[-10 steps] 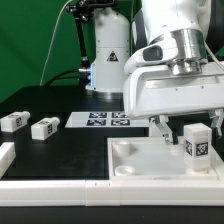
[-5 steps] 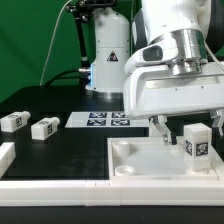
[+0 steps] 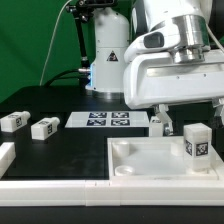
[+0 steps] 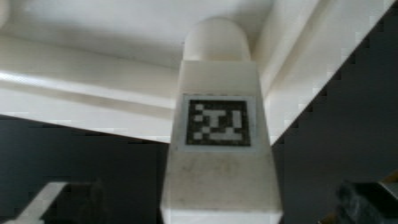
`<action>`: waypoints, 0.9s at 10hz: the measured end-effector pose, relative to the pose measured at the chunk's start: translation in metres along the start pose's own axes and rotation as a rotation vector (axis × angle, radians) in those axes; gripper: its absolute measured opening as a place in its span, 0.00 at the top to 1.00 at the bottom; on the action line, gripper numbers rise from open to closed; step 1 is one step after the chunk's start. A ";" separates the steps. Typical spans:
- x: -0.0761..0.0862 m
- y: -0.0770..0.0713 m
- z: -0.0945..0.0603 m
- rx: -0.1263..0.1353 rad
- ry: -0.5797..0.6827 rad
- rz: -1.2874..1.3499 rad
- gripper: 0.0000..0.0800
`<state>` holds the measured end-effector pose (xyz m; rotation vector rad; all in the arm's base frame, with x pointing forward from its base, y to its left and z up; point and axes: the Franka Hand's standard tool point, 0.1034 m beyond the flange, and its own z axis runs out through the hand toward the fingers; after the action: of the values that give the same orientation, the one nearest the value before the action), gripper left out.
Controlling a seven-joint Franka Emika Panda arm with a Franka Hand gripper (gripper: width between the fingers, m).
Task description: Assemble one leg
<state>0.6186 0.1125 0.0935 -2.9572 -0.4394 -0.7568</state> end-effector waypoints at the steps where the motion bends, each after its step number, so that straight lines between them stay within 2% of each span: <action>1: 0.004 0.001 -0.004 -0.001 0.002 0.000 0.19; 3: 0.003 0.000 -0.004 0.003 -0.010 0.000 0.19; 5: -0.003 -0.011 -0.003 0.057 -0.186 0.009 0.19; 6: -0.003 -0.010 -0.002 0.069 -0.237 0.010 0.19; 8: -0.012 -0.005 -0.002 0.110 -0.422 0.012 0.19; 9: -0.010 -0.003 0.000 0.125 -0.495 0.004 0.19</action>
Offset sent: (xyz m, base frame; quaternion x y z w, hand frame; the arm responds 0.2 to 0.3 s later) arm 0.0000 0.0000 0.0000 0.0000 -0.1593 0.0000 0.9872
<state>0.6090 0.1124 0.0885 -2.9980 -0.4807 0.0180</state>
